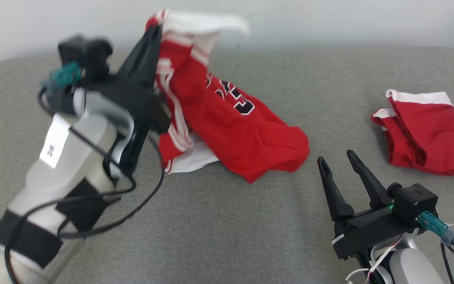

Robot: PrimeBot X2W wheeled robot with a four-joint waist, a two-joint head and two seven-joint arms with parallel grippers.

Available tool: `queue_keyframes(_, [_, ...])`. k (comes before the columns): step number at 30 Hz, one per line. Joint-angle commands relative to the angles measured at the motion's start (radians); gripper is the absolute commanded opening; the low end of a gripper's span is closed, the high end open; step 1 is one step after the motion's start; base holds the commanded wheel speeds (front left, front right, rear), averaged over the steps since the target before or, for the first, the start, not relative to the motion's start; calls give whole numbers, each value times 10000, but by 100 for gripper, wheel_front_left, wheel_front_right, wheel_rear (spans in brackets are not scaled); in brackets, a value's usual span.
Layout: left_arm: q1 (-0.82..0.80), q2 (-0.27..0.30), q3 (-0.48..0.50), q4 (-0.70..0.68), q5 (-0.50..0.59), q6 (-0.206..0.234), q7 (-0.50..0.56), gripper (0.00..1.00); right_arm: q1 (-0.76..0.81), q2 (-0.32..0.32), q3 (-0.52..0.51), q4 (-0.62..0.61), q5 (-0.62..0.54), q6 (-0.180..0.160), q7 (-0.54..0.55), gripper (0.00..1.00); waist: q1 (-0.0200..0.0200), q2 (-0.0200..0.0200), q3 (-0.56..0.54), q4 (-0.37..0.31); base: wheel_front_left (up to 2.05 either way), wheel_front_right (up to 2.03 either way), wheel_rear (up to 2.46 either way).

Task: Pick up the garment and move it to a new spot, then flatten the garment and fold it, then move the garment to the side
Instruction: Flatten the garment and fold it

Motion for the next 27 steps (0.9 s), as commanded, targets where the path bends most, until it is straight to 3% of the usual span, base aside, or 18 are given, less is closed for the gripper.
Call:
queue_keyframes(1, [300, 132, 47, -46, -197, 54, -43, 0, 34, -18, -13, -34, -100, -6, 24, 100, 0, 0, 73, 203, 0, 0, 0])
queue_keyframes(12, [3277, 897, 1128, -539, -717, 161, -46, 0, 43, -23, -14, -221, -167, -8, 184, 100, 0, 0, 213, 643, 0, 0, 0])
queue_keyframes(27, [4893, 1181, 2149, 670, -1507, -56, -47, 0, 52, -21, 47, -237, -205, -8, 235, 100, 0, 0, 154, 583, 0, 0, 0])
